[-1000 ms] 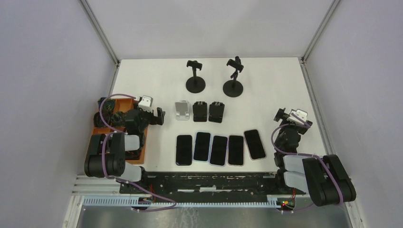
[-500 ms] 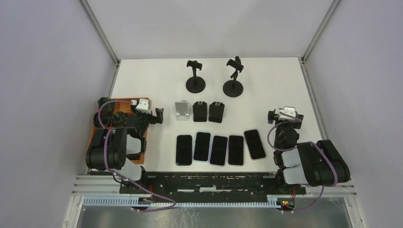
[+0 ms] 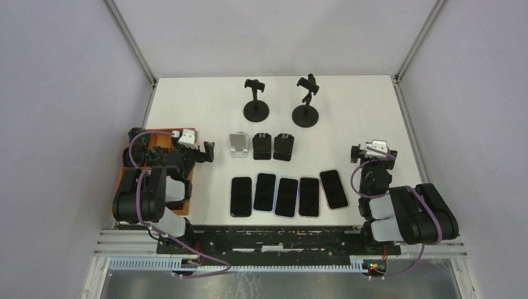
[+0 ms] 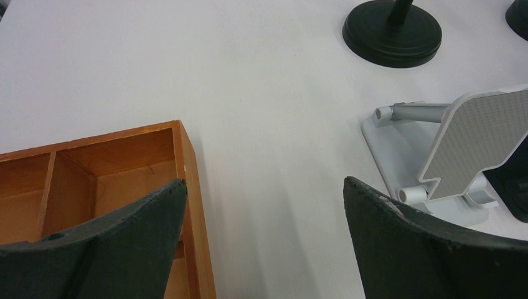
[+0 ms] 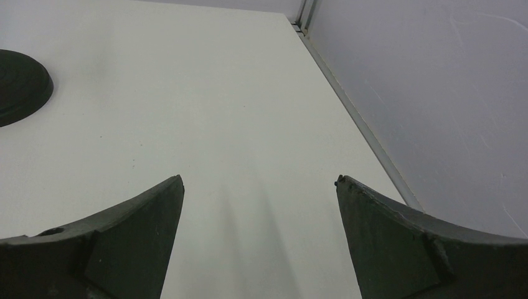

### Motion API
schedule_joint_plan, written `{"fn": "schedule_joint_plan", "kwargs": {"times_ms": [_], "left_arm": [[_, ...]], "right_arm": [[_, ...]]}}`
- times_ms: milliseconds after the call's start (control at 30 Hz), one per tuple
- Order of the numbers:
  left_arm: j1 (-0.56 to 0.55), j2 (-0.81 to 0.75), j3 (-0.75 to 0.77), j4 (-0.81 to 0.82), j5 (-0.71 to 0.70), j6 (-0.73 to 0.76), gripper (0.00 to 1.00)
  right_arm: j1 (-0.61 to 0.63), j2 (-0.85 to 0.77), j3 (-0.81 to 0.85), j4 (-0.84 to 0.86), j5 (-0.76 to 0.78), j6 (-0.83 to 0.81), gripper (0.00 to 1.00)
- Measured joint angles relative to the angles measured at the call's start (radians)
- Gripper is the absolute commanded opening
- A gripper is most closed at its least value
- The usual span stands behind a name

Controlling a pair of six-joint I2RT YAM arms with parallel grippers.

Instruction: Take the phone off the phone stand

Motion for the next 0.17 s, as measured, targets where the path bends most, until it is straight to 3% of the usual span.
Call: {"fn": "schedule_joint_plan", "kwargs": {"times_ms": [167], "left_arm": [[0.000, 0.000, 0.000, -0.001, 0.000, 0.000, 1.00]], "right_arm": [[0.000, 0.000, 0.000, -0.004, 0.000, 0.000, 0.98]]}}
